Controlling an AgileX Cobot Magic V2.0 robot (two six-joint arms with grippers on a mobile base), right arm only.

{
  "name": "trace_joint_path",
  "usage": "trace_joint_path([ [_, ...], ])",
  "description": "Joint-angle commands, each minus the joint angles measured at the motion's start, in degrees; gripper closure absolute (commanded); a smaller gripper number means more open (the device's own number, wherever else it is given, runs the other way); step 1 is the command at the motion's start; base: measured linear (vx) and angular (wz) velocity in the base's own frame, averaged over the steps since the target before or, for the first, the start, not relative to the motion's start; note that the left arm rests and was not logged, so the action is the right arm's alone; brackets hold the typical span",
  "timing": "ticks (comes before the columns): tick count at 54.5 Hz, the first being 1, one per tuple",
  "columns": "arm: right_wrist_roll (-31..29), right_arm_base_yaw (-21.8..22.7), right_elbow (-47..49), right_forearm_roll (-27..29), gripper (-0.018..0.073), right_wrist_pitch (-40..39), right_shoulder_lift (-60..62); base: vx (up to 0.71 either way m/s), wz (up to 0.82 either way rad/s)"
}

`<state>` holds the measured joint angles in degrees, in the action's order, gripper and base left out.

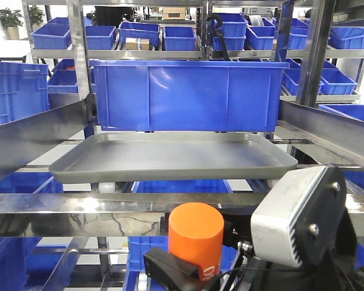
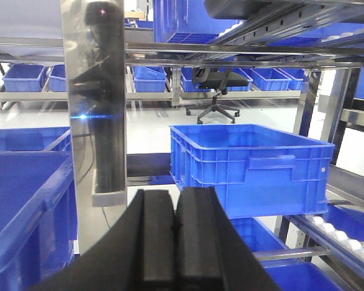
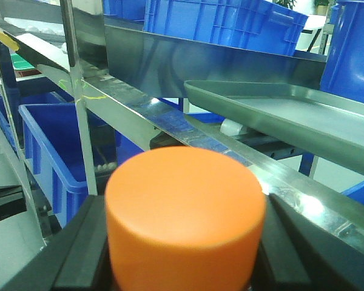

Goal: Grab orange capacitor from left shelf to right conveyor

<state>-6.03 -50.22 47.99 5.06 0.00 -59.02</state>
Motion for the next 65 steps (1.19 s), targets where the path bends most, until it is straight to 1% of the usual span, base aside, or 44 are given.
trace_joint_path([
  [1, -0.2, -0.1, 1.7, -0.2, 0.0570, -5.4, 1.1, 0.00, 0.00],
  [34, -0.2, -0.1, 1.7, -0.2, 0.0570, -5.4, 1.1, -0.03, 0.01],
  [65, 0.0, -0.1, 1.7, -0.2, 0.0569, -5.4, 1.1, -0.17, 0.07],
])
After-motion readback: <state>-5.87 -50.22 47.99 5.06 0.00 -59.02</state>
